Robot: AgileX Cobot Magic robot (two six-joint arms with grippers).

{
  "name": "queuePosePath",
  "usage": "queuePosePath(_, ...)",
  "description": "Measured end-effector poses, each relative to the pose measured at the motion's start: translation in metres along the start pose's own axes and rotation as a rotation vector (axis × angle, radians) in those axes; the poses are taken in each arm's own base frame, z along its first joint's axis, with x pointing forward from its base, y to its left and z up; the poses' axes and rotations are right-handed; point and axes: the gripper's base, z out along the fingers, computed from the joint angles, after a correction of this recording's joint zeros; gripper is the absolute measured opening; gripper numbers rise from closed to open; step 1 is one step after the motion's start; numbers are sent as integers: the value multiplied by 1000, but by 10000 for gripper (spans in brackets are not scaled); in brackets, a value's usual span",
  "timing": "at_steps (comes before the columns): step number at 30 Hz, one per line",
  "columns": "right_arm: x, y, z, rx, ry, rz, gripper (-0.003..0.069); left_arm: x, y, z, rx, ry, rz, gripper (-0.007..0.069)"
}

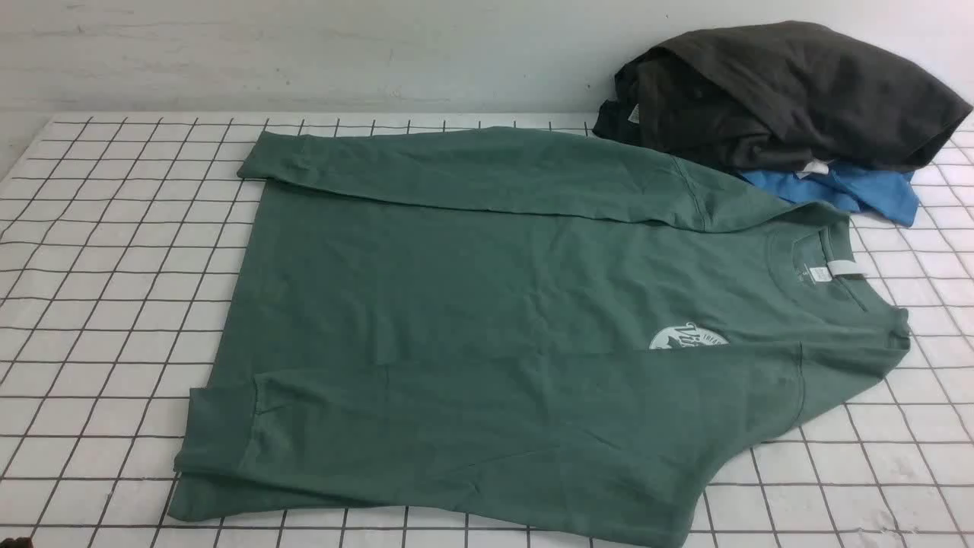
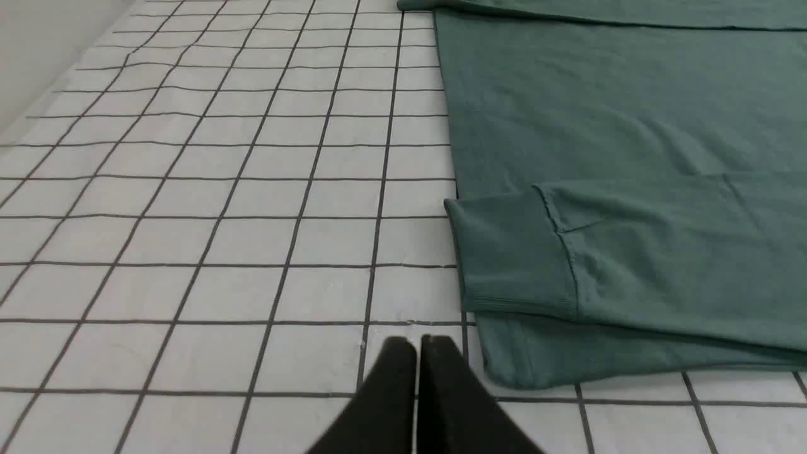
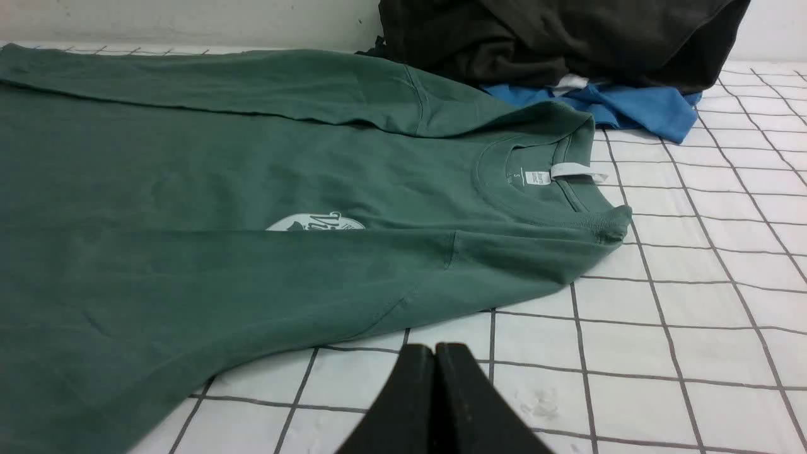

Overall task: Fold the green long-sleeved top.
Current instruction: Use the left arm to clamp the cuff closest to it

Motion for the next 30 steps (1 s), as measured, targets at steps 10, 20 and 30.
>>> queuePosePath(10, 0, 0, 0, 0, 0, 0, -14, 0, 0, 0, 0, 0, 0, -8)
queuePosePath(20, 0, 0, 0, 0, 0, 0, -14, 0, 0, 0, 0, 0, 0, -8)
queuePosePath(30, -1, -2, 0, 24, -20, -86, -14, -17, 1, -2, -8, -185, 0, -8)
